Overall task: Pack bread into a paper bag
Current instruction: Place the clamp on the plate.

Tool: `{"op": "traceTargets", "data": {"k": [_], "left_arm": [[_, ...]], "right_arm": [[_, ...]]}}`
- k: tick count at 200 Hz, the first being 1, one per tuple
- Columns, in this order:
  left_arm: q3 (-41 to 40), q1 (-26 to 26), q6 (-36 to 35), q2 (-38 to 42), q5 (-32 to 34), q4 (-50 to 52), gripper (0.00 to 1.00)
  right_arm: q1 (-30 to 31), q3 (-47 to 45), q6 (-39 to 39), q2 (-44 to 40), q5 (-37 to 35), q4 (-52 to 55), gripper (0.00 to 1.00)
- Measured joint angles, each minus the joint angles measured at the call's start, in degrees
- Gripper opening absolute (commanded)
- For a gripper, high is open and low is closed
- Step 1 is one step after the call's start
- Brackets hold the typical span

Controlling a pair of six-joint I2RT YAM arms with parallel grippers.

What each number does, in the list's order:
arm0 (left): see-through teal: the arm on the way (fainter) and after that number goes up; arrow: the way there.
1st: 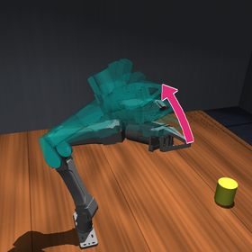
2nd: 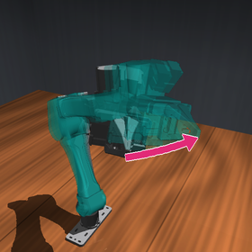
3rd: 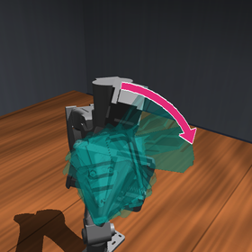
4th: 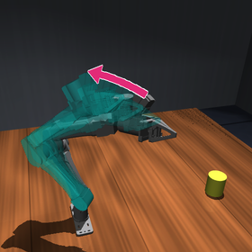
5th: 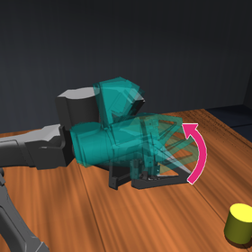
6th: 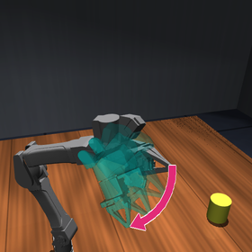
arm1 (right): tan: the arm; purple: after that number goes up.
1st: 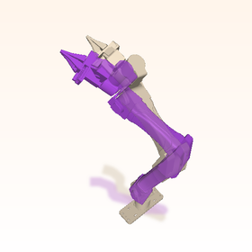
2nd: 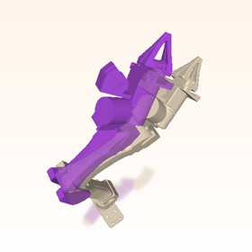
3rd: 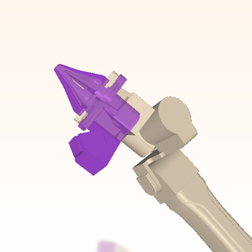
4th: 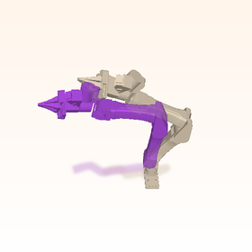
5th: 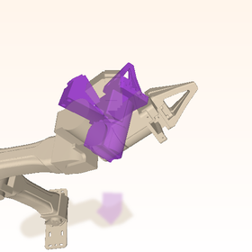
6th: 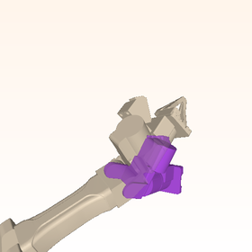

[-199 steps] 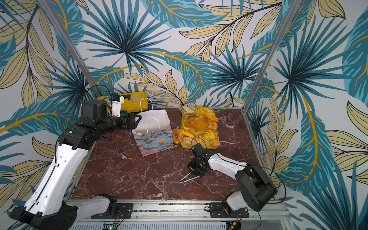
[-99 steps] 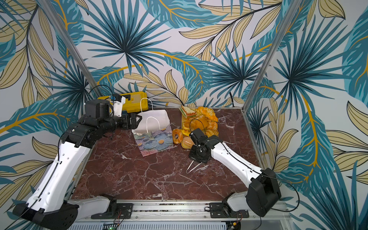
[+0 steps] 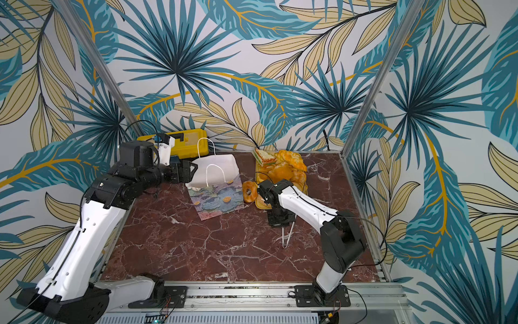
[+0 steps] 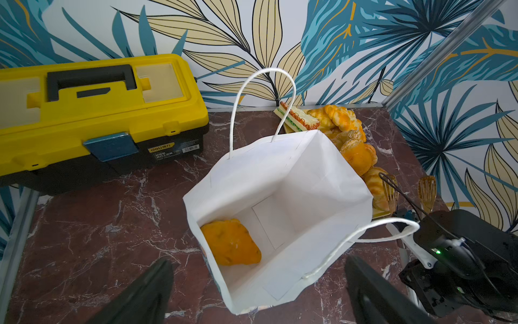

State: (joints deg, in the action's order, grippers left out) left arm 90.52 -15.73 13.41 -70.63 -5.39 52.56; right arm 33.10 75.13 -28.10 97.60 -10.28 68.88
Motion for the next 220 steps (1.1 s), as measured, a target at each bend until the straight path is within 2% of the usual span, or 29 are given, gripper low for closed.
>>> {"op": "traceTargets", "data": {"k": [42, 145, 157, 171, 202, 220], "left_arm": [[-0.02, 0.00, 0.02, 0.00, 0.02, 0.00, 1.00], [-0.02, 0.00, 0.07, 0.00, 0.02, 0.39, 1.00], [-0.02, 0.00, 0.04, 0.00, 0.02, 0.42, 1.00], [-0.02, 0.00, 0.04, 0.00, 0.02, 0.42, 1.00], [-0.02, 0.00, 0.07, 0.00, 0.02, 0.42, 1.00], [-0.02, 0.00, 0.07, 0.00, 0.00, 0.42, 1.00]], "right_arm": [[0.00, -0.15, 0.83, 2.67, -3.65, -0.35, 0.01], [-0.02, -0.68, 1.29, 10.69, -4.70, -5.77, 0.08], [-0.02, -0.68, 1.07, 10.73, -4.70, -6.14, 0.13], [-0.02, -0.68, 0.76, 10.73, -4.61, -6.45, 0.25], [0.00, -0.72, 0.68, 10.75, -4.44, -7.45, 0.30], [-0.02, -0.72, 0.72, 10.75, -4.48, -7.58, 0.37]]}}
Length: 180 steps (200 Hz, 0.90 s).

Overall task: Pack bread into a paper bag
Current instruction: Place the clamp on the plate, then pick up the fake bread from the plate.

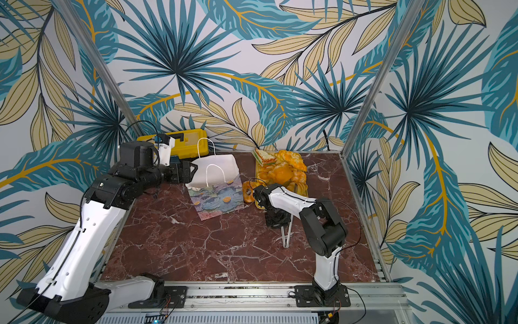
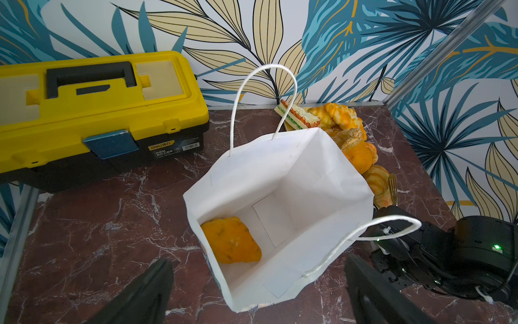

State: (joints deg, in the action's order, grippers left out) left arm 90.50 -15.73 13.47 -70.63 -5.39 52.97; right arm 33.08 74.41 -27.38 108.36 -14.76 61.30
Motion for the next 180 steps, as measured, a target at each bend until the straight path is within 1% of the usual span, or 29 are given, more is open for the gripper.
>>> {"op": "traceTargets", "data": {"k": [10, 23, 32, 40, 60, 83, 95, 107, 116, 151, 180], "left_arm": [[0.00, 0.00, 0.00, 0.00, 0.00, 0.00, 1.00], [0.00, 0.00, 0.00, 0.00, -0.02, 0.00, 1.00], [0.00, 0.00, 0.00, -0.02, -0.04, 0.00, 1.00], [0.00, 0.00, 0.02, -0.04, -0.11, 0.00, 1.00], [0.00, 0.00, 0.02, -0.15, -0.31, 0.00, 1.00], [-0.02, 0.00, 0.13, -0.22, -0.50, 0.00, 1.00], [-0.02, 0.00, 0.22, -0.22, -0.68, -0.04, 1.00], [-0.07, 0.00, 0.24, -0.22, -0.92, -0.11, 1.00], [-0.22, 0.00, 0.24, -0.17, -1.11, -0.44, 1.00], [-0.55, 0.00, 0.22, 0.31, -1.27, -1.22, 1.00], [-0.55, 0.00, 0.17, 0.81, -1.05, -1.20, 1.00]], "right_arm": [[0.02, -0.02, -0.35, -0.04, 0.04, 0.00, 0.43], [0.00, -0.15, -0.46, -0.70, 0.11, -0.11, 0.54], [0.00, -0.37, -0.15, -1.77, 0.20, -0.11, 0.59], [0.02, -0.48, -0.02, -3.10, 0.22, -0.09, 0.62], [0.02, -0.52, 0.00, -8.13, 0.15, 0.09, 0.65], [0.02, -0.46, -0.37, -13.38, -0.90, 0.66, 0.71], [0.02, -0.48, -0.92, -14.75, -2.36, 0.90, 0.77], [0.02, -0.83, -2.03, -15.28, -4.22, 0.81, 0.86], [0.02, -1.75, -3.13, -15.23, -5.73, 0.26, 0.90], [0.24, -5.77, -5.68, -12.22, -9.22, -2.43, 0.97], [0.39, -6.29, -6.05, -8.85, -9.64, -5.46, 0.99]]}}
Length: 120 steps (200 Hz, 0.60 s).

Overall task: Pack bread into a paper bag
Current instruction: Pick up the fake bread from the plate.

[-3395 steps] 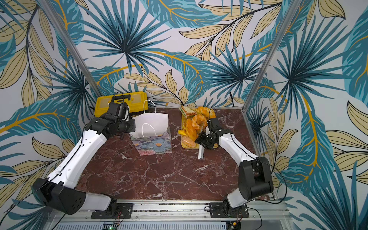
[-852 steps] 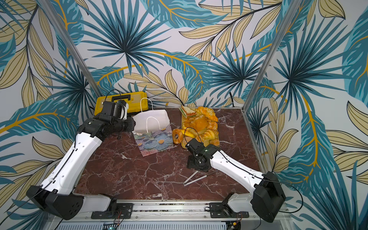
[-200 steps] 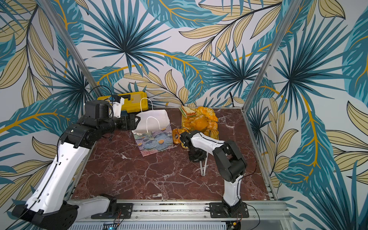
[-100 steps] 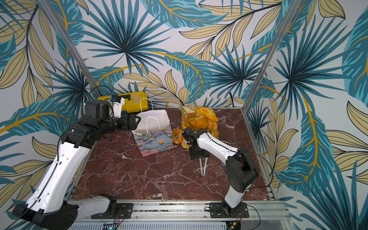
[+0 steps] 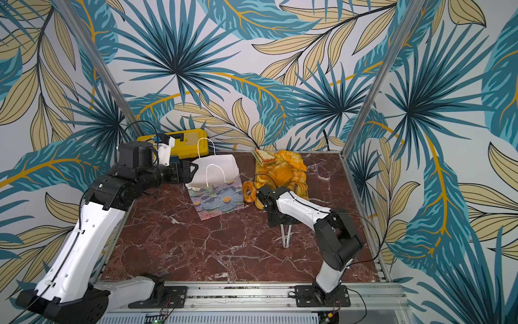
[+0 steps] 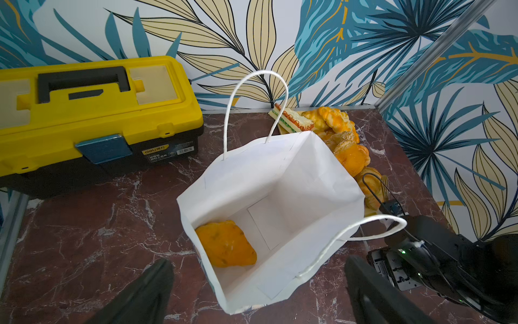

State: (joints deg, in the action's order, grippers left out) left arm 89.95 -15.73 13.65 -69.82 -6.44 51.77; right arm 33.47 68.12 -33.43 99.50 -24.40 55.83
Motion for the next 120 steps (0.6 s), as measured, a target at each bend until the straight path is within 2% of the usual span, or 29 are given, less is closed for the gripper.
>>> {"op": "traceTargets", "data": {"k": [57, 120], "left_arm": [[-0.26, 0.00, 0.02, 0.52, 0.00, -0.11, 1.00], [-0.94, 0.00, -0.02, 0.61, 0.28, -0.15, 1.00]], "right_arm": [[0.00, -0.04, -1.29, 3.91, -1.29, -3.63, 0.99], [0.20, -3.19, -7.93, 5.20, -5.57, -7.41, 0.87]]}}
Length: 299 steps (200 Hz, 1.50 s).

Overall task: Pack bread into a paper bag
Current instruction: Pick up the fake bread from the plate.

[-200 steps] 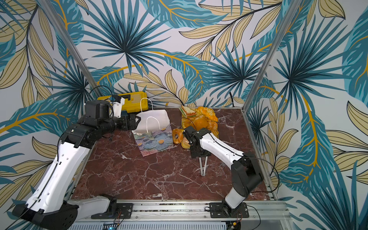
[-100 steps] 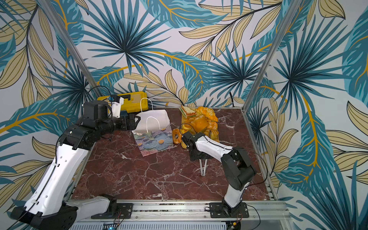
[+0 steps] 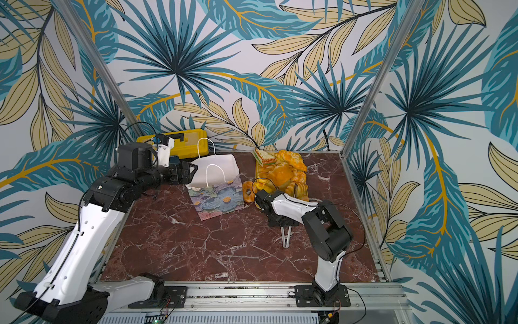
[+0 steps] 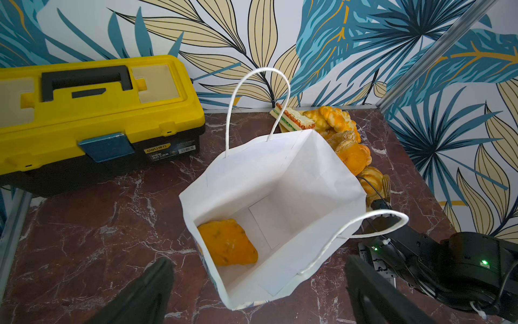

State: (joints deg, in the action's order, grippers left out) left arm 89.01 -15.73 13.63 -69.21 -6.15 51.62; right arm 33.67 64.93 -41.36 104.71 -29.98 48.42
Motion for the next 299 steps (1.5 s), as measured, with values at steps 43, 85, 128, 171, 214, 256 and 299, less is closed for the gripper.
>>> {"op": "traceTargets", "data": {"k": [43, 85, 128, 171, 214, 256, 299], "left_arm": [[-0.15, 0.00, 0.00, 0.00, 0.83, 0.00, 1.00], [-0.98, 0.00, 0.00, 0.00, 1.05, 0.00, 1.00], [-1.14, 0.00, 0.02, 0.00, 0.98, -0.22, 1.00], [-1.14, 0.00, 0.04, 0.00, 0.98, -0.37, 1.00], [-1.14, 0.00, 0.04, 0.00, 0.98, -0.37, 1.00], [-1.14, 0.00, 0.02, 0.00, 0.98, -0.37, 1.00], [-1.14, 0.00, -0.15, 0.00, 0.98, -0.37, 1.00]], "right_arm": [[0.13, -2.43, -3.48, -0.85, -2.69, -2.80, 0.76], [0.13, -5.77, -5.75, -2.45, -4.11, -3.91, 0.59], [0.13, -7.87, -7.13, -5.05, -4.00, -3.78, 0.45], [0.13, -9.05, -8.13, -7.34, -3.15, -3.74, 0.30], [0.13, -9.14, -8.57, -8.66, -2.99, -3.54, 0.21], [0.13, -9.31, -8.87, -9.57, -2.97, -2.93, 0.14], [0.13, -9.16, -9.68, -15.04, -4.83, 0.22, 0.13]]}}
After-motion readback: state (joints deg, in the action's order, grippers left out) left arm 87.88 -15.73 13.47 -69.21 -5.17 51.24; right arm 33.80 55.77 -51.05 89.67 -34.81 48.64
